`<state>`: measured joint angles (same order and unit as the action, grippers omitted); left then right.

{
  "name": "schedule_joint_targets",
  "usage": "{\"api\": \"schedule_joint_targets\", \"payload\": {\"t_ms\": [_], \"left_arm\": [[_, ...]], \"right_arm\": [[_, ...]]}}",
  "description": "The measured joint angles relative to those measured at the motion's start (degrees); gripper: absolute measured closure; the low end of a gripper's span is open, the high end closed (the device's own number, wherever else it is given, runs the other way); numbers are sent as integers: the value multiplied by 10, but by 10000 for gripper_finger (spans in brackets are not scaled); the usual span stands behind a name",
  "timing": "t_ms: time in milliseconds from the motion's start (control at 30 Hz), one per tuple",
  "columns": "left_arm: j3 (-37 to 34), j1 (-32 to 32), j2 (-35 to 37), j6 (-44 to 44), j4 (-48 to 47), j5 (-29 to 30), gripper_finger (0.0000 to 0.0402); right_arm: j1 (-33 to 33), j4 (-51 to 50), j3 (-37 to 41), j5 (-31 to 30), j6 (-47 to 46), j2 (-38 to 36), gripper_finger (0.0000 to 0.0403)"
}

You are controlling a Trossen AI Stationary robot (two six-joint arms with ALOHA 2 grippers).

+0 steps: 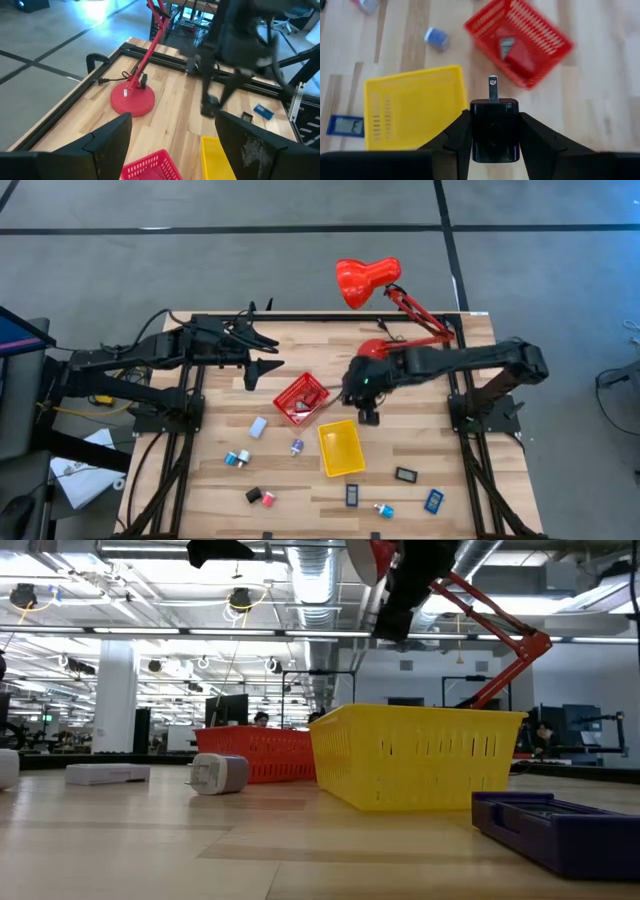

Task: Pick & Place Office items
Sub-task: Put the top black charger adapter into the yellow basket

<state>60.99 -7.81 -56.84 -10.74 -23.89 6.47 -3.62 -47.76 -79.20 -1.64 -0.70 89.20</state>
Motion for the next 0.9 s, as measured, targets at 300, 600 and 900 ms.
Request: {"api": "schedule_joint_targets", "payload": {"t_ms": [300,600,900], "left_arm": [[0,0,0,-2,2,0,119],[0,0,0,-2,5,-3,119],[0,1,0,-2,6,-2,119]], "right_arm": [[-50,10,1,5,-10,96,276],[-91,61,8,26,-13,150,275],[-83,80,8,33,-15,152,250]]}}
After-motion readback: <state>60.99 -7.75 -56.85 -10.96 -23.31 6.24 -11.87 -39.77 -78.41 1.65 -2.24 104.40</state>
